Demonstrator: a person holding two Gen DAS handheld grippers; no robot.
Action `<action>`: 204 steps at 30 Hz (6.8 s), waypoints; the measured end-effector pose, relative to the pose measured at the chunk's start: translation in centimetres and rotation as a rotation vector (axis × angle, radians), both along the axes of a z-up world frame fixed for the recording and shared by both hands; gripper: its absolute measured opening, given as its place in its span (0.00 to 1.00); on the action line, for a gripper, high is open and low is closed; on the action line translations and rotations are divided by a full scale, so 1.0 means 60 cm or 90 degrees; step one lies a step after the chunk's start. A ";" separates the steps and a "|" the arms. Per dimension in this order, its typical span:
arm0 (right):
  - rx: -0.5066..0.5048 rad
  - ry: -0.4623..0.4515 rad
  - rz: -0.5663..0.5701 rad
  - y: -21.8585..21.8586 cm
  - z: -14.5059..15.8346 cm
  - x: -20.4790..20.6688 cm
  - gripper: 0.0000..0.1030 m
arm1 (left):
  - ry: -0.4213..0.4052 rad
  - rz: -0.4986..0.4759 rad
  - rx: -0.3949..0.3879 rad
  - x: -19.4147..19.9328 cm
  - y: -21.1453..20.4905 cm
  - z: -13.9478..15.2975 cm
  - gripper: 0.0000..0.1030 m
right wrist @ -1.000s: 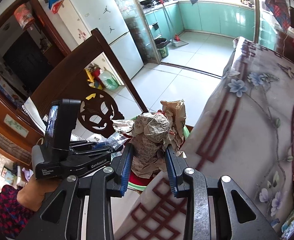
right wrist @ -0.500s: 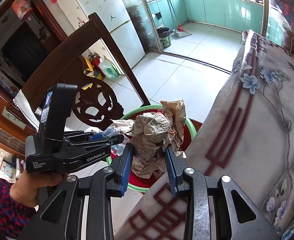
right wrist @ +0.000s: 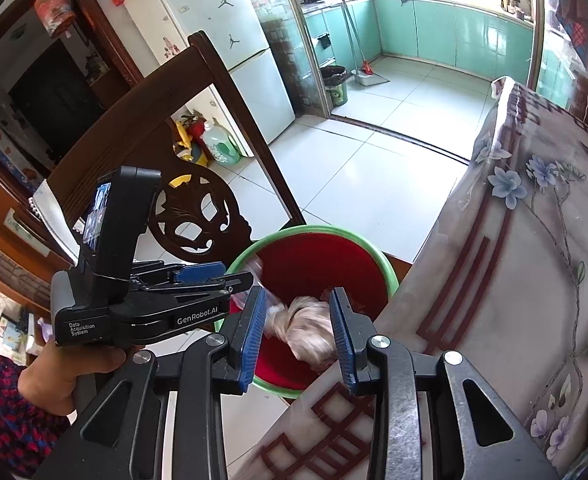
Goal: Collect trash
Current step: 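Open the left gripper to drop the bag while the right opens to drop the paper, then grasp the yellow tissue pack with the right gripper while the left grasps crumpled white foil, then carry the tissue pack and the foil over the red bucket with both grippers, then open both grippers to drop the foil and tissue pack into the bucket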
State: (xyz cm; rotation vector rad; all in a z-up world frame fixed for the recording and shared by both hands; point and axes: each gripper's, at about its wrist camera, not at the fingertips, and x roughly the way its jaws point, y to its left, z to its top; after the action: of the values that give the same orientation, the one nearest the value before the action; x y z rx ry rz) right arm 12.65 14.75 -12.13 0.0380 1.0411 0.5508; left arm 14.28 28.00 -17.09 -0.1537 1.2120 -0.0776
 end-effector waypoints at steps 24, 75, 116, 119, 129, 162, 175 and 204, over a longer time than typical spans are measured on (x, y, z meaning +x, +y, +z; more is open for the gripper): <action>-0.014 -0.016 -0.078 -0.142 0.037 -0.103 0.45 | -0.069 -0.018 -0.019 -0.047 -0.048 0.052 0.78; 0.035 -0.006 -0.290 -0.791 0.047 -0.172 0.24 | 0.019 -0.412 -0.112 -0.185 -0.732 0.061 0.33; 0.248 0.084 -0.347 -0.786 0.021 -0.172 0.22 | -0.055 -0.269 -0.157 -0.176 -0.556 0.128 0.33; 0.222 0.070 -0.352 -0.772 0.032 -0.174 0.22 | -0.070 -0.268 -0.146 -0.178 -0.539 0.134 0.33; 0.122 0.027 -0.312 -0.655 0.072 -0.171 0.22 | -0.088 -0.231 -0.110 -0.161 -0.446 0.138 0.33; 0.090 0.032 -0.228 -0.290 0.070 -0.108 0.23 | -0.070 -0.154 -0.073 -0.096 -0.152 0.094 0.33; 0.101 0.046 -0.173 -0.195 0.054 -0.064 0.24 | -0.046 -0.091 -0.045 -0.067 -0.075 0.066 0.34; 0.085 0.082 -0.093 -0.100 0.023 -0.034 0.24 | -0.005 -0.052 0.010 -0.007 -0.035 0.002 0.34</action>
State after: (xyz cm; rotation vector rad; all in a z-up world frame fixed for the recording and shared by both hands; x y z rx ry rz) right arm 10.58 8.73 -10.75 0.2690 1.1153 0.4884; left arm 13.85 25.90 -16.99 -0.0893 1.2109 -0.1396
